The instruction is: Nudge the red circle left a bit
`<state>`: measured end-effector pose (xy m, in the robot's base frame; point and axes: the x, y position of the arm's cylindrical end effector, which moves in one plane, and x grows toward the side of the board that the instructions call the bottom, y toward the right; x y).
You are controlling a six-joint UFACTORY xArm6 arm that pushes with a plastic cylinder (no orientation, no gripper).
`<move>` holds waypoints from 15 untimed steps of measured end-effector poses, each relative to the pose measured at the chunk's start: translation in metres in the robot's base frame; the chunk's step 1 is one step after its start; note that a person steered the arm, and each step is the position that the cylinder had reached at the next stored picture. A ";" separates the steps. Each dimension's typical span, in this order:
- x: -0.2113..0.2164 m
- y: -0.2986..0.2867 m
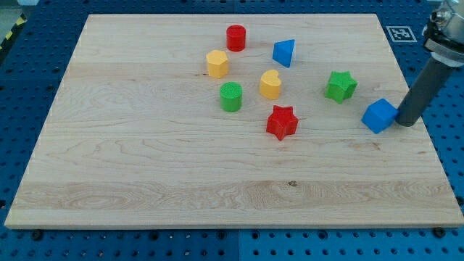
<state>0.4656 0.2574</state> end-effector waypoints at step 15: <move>-0.177 -0.233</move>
<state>0.2887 0.0241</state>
